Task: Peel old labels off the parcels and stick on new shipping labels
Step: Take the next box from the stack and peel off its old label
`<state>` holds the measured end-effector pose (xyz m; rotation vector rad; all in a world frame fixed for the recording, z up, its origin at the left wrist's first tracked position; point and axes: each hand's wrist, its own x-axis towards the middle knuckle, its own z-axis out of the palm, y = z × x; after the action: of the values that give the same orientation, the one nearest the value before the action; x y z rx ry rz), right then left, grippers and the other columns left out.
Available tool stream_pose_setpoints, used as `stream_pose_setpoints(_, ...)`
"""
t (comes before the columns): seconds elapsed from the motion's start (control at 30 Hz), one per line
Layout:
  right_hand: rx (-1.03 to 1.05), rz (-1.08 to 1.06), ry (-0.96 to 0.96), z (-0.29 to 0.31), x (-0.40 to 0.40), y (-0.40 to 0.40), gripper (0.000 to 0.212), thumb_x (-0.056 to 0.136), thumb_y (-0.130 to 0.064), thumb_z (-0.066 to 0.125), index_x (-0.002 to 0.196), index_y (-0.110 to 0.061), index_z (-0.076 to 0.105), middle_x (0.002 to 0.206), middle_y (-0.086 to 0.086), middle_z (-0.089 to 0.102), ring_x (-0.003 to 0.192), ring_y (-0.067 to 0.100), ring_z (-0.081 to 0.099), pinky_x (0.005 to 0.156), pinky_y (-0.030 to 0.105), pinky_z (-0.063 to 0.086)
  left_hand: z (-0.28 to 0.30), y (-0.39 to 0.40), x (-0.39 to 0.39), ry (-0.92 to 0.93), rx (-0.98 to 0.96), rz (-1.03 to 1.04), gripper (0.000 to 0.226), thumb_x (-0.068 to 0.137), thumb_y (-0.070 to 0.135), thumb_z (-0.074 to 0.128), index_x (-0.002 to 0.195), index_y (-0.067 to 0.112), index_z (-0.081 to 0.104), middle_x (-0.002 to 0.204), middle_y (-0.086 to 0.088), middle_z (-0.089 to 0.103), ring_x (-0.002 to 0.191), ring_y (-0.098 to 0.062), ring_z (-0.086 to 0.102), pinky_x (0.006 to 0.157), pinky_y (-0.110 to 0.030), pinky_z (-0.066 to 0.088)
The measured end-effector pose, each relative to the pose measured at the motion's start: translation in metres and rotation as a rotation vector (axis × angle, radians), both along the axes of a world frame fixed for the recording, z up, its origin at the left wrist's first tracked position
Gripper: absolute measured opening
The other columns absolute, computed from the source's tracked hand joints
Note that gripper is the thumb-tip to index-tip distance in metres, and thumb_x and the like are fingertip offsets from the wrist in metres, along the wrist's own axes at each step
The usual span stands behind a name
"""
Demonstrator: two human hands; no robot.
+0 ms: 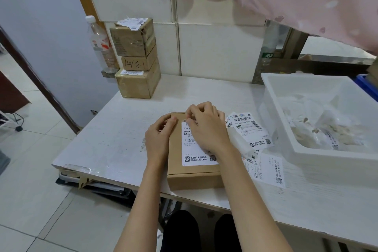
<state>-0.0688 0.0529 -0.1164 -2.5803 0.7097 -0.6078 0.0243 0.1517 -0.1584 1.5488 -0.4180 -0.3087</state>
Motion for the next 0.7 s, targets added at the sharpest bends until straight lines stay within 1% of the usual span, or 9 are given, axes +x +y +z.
stream_pose_setpoints(0.1, 0.085, 0.002, -0.083, 0.0003, -0.0025, 0.0005, 0.006, 0.096, -0.024, 0.052, 0.100, -0.025, 0.057, 0.112, -0.006, 0.047, 0.108, 0.011, 0.045, 0.102, 0.026, 0.019, -0.0001, 0.0003, 0.0002, 0.011, 0.002, 0.008, 0.019, 0.092, 0.031, 0.067, 0.106, 0.022, 0.075, 0.098, 0.003, 0.074, 0.093, -0.015, 0.069, 0.077, -0.028, 0.051)
stream_pose_setpoints(0.17, 0.143, -0.009, -0.150, 0.0022, -0.0035, 0.0017, 0.014, 0.092, -0.024, 0.057, 0.105, -0.030, 0.057, 0.110, -0.008, 0.049, 0.105, 0.009, 0.049, 0.098, 0.023, 0.020, 0.0005, 0.0005, -0.0005, 0.019, -0.005, -0.003, 0.018, 0.092, 0.031, 0.067, 0.105, 0.023, 0.075, 0.097, 0.004, 0.075, 0.093, -0.015, 0.069, 0.080, -0.030, 0.053)
stream_pose_setpoints(0.23, 0.126, -0.006, -0.133, 0.0034, -0.0039, 0.0035, 0.018, 0.090, -0.025, 0.060, 0.106, -0.033, 0.059, 0.110, -0.010, 0.048, 0.106, 0.007, 0.048, 0.095, 0.020, 0.018, 0.0001, 0.0012, -0.0006, 0.022, -0.006, -0.008, 0.018, 0.092, 0.032, 0.066, 0.105, 0.024, 0.075, 0.097, 0.005, 0.075, 0.093, -0.015, 0.069, 0.080, -0.030, 0.054)
stream_pose_setpoints(0.3, 0.117, -0.022, -0.129, 0.0041, -0.0029, 0.0050, 0.009, 0.090, -0.026, 0.060, 0.097, -0.031, 0.063, 0.107, -0.009, 0.048, 0.106, 0.008, 0.047, 0.096, 0.022, 0.018, -0.0002, 0.0018, -0.0003, 0.014, 0.005, -0.010, 0.020, 0.090, 0.035, 0.067, 0.105, 0.025, 0.075, 0.097, 0.006, 0.075, 0.094, -0.015, 0.069, 0.080, -0.031, 0.053)
stream_pose_setpoints(0.37, 0.108, -0.037, -0.127, 0.0047, -0.0013, 0.0064, 0.006, 0.091, -0.027, 0.059, 0.094, -0.029, 0.064, 0.106, -0.008, 0.047, 0.104, 0.010, 0.046, 0.097, 0.025, 0.021, -0.0003, 0.0017, -0.0006, 0.012, 0.013, -0.018, 0.023, 0.088, 0.038, 0.066, 0.105, 0.026, 0.075, 0.096, 0.006, 0.075, 0.093, -0.015, 0.069, 0.080, -0.032, 0.053)
stream_pose_setpoints(0.43, 0.101, -0.031, -0.108, 0.0052, 0.0000, 0.0063, 0.006, 0.092, -0.026, 0.058, 0.093, -0.029, 0.062, 0.106, -0.007, 0.045, 0.103, 0.011, 0.044, 0.099, 0.027, 0.023, 0.0003, 0.0011, -0.0010, 0.015, 0.019, -0.011, 0.025, 0.086, 0.040, 0.066, 0.105, 0.026, 0.075, 0.095, 0.006, 0.075, 0.092, -0.014, 0.069, 0.080, -0.032, 0.053)
stream_pose_setpoints(0.53, 0.154, -0.017, -0.092, 0.0064, -0.0005, 0.0045, 0.009, 0.089, -0.022, 0.058, 0.087, -0.030, 0.059, 0.103, -0.007, 0.043, 0.101, 0.010, 0.042, 0.100, 0.028, 0.026, 0.0007, 0.0005, -0.0001, 0.013, 0.026, -0.002, 0.034, 0.078, 0.047, 0.064, 0.103, 0.027, 0.075, 0.093, 0.006, 0.075, 0.091, -0.015, 0.069, 0.081, -0.037, 0.053)
stream_pose_setpoints(0.6, 0.175, -0.011, -0.082, 0.0073, -0.0010, 0.0032, 0.013, 0.088, -0.019, 0.056, 0.083, -0.031, 0.056, 0.100, -0.007, 0.043, 0.099, 0.011, 0.042, 0.100, 0.028, 0.026, 0.0003, -0.0001, 0.0002, 0.008, 0.029, -0.006, 0.035, 0.077, 0.048, 0.063, 0.103, 0.027, 0.075, 0.093, 0.006, 0.075, 0.091, -0.016, 0.069, 0.084, -0.040, 0.053)
stream_pose_setpoints(0.7, 0.164, 0.005, -0.056, 0.0089, -0.0002, 0.0029, 0.016, 0.089, -0.018, 0.051, 0.081, -0.032, 0.051, 0.098, -0.006, 0.043, 0.099, 0.013, 0.042, 0.101, 0.030, 0.026, 0.0005, -0.0001, -0.0001, 0.003, 0.022, -0.008, 0.036, 0.078, 0.048, 0.063, 0.104, 0.027, 0.075, 0.095, 0.005, 0.075, 0.094, -0.016, 0.069, 0.085, -0.040, 0.053)
